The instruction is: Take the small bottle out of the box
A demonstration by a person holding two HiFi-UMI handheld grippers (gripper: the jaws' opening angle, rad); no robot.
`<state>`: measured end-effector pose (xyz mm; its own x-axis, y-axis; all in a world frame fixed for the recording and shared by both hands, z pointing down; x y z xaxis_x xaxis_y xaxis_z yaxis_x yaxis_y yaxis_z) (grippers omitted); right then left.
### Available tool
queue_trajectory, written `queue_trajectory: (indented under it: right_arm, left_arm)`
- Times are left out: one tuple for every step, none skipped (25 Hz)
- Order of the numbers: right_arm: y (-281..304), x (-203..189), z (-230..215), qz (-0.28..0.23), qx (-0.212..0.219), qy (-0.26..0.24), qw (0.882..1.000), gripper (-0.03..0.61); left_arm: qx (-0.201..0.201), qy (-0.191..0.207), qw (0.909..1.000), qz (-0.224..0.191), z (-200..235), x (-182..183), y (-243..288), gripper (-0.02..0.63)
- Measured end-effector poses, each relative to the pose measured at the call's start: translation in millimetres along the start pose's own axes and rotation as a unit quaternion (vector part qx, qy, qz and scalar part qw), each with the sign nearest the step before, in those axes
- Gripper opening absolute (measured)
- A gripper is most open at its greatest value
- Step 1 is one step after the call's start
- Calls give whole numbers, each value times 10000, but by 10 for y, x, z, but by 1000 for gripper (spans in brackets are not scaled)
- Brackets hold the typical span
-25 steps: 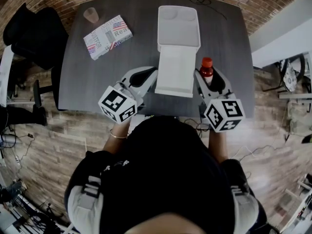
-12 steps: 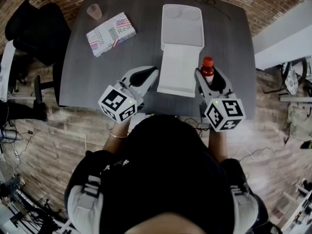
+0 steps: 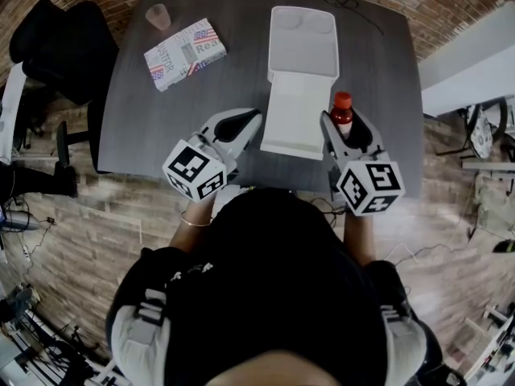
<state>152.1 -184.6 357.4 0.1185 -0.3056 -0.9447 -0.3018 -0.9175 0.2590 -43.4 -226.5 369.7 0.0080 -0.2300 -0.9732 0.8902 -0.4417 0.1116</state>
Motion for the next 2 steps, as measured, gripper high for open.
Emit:
queue_trajectory:
  right_arm:
    - [11,5,-2,6,-10,-19,10000,218]
    - [23,9,-4,12,-20,-38,10000,218]
  left_arm:
    - [-8,13,10000,2,-2,1,4,5]
    - [-18,29,10000,3,-4,3,9,5]
Point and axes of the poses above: the fingertips, and each gripper's own axes: y forward along the fingers, z to its left, x out of its top, the point moved 4 cm from there along -y, backward along the fingers, and after that the axes turned 4 degrees about x, right-handed, at the moved point
